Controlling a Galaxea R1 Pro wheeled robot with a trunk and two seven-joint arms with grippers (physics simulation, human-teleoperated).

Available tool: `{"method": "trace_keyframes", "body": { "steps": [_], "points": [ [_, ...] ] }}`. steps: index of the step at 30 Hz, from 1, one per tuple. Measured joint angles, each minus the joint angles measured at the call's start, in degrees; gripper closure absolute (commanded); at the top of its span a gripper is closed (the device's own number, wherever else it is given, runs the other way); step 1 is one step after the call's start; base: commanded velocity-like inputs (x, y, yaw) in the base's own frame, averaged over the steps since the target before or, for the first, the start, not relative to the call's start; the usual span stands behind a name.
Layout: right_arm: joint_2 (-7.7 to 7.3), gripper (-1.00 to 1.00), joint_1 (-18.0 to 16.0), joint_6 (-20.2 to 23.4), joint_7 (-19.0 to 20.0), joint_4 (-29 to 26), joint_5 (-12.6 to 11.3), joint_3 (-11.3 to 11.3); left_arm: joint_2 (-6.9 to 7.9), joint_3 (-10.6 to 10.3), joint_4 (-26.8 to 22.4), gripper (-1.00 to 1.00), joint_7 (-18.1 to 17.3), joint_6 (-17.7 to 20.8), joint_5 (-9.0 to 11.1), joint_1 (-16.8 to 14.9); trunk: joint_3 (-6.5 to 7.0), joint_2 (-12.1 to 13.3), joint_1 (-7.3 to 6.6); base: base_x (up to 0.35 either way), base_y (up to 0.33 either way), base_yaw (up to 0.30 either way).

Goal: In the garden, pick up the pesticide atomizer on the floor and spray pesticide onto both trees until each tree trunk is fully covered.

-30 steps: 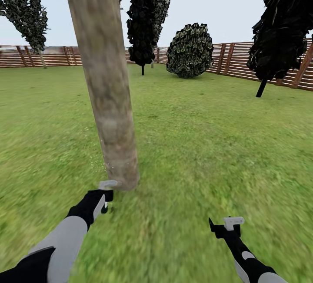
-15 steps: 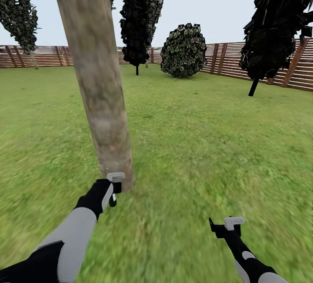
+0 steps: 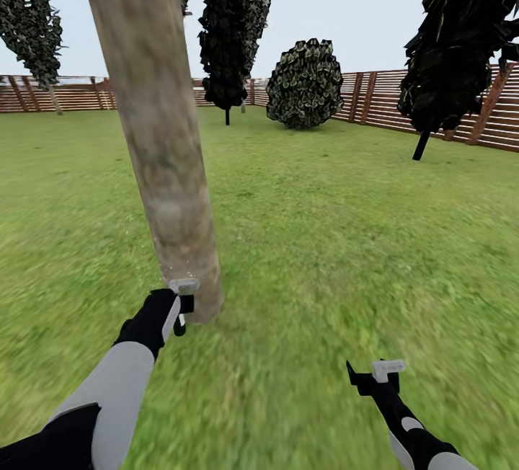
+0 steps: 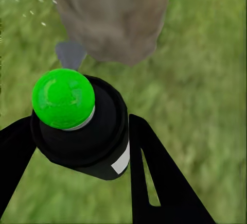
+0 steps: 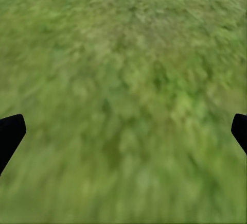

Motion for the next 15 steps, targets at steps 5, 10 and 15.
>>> {"method": "trace_keyframes", "body": {
  "steps": [5,10,15],
  "points": [
    [0.00,-1.00,0.0,0.0,0.0,0.0,0.0,0.0,3.59,-0.1,-2.4,1.00,0.0,0.2,-0.8,0.4,0.00,0.0,0.00,0.020,0.000,0.000],
    [0.00,-1.00,0.0,0.0,0.0,0.1,0.0,0.0,6.00,-0.2,-4.9,1.00,-0.2,2.5,0.2,0.6,0.00,0.0,0.00,0.000,0.000,0.000],
    [0.00,-1.00,0.0,0.0,0.0,0.1,0.0,0.0,1.51,-6.7,-5.1,1.00,-0.2,2.8,0.9,0.6,0.00,0.0,0.00,0.000,0.000,0.000]
  ]
}}
